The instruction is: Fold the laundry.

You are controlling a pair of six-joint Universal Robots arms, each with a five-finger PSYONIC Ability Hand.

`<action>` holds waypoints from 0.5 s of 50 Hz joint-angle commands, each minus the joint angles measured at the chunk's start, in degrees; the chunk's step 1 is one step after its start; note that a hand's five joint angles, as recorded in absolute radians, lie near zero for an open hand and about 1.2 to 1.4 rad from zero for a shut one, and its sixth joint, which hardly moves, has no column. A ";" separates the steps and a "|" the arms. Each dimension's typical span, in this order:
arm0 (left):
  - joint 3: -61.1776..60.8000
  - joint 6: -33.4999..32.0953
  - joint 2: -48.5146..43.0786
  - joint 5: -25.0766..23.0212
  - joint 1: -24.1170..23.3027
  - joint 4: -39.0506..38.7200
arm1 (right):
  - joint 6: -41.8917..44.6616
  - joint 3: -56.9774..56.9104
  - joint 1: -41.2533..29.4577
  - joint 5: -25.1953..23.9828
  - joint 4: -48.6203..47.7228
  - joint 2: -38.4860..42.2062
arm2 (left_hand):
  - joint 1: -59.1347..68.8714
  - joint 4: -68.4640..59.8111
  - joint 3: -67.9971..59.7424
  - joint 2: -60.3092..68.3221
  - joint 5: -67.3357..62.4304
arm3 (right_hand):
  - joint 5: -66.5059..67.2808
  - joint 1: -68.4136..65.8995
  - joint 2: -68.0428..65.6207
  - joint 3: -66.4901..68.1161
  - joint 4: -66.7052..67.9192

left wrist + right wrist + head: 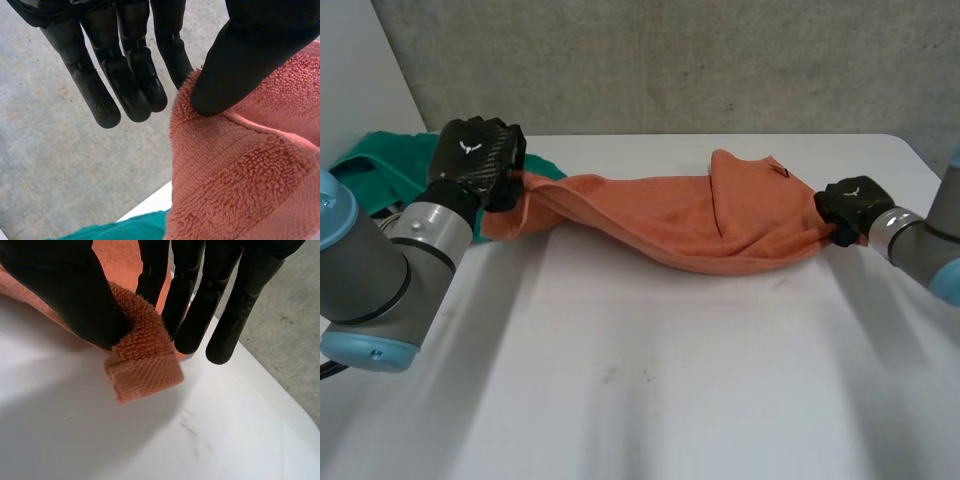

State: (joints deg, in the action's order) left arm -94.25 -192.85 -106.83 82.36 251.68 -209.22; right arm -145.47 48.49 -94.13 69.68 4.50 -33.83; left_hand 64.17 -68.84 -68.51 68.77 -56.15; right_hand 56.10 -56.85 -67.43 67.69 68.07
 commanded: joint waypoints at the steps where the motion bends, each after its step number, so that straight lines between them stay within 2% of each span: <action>1: -3.13 -1.04 1.27 -0.27 -0.49 4.77 | 12.55 11.61 2.98 0.80 9.46 -14.84 | 15.83 -11.16 -11.49 11.23 -13.85 | 13.90 -23.15 -12.57 12.31 11.93; 3: -4.63 -3.40 2.76 -0.36 -0.40 7.85 | 16.86 14.95 4.82 1.42 12.71 -18.36 | 15.83 -11.16 -11.49 11.23 -13.85 | 13.90 -23.15 -12.57 12.31 11.93; 4: -5.15 -4.46 3.55 -0.45 -0.40 8.90 | 21.32 18.53 7.26 2.64 16.82 -22.46 | 15.83 -11.16 -11.49 11.23 -13.85 | 13.90 -23.15 -12.57 12.31 11.93; 7: -8.05 -9.64 6.27 -1.15 -0.05 13.91 | 28.10 25.39 10.70 5.80 23.86 -28.28 | 15.83 -11.16 -11.49 11.23 -13.85 | 13.90 -23.15 -12.57 12.31 11.93; 11: -11.66 -16.06 9.61 -2.12 0.21 21.11 | 32.51 33.91 13.69 9.58 29.32 -32.86 | 15.83 -11.16 -11.49 11.23 -13.85 | 13.90 -23.15 -12.57 12.31 11.93; 17: -17.28 -21.42 11.82 -2.73 1.00 34.37 | 34.54 44.31 17.48 8.81 29.78 -42.18 | 15.83 -11.16 -11.49 11.23 -13.85 | 13.90 -23.15 -12.57 12.31 11.93; 20: -18.69 -21.96 11.56 -3.00 0.83 36.51 | 36.48 48.27 19.15 7.40 29.61 -44.39 | 15.83 -11.16 -11.49 11.23 -13.85 | 13.90 -23.15 -12.57 12.31 11.93; 25: -17.91 -21.96 10.50 -3.87 0.92 33.36 | 38.77 49.94 20.39 6.34 28.82 -44.39 | 15.83 -11.16 -11.49 11.23 -13.85 | 13.90 -23.15 -12.57 12.31 11.93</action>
State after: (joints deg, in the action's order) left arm -112.43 -214.94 -95.12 79.24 252.49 -173.89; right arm -108.62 96.25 -75.01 77.71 34.65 -77.72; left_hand 64.17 -68.84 -68.51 68.77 -56.15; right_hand 56.10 -56.85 -67.43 67.69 68.09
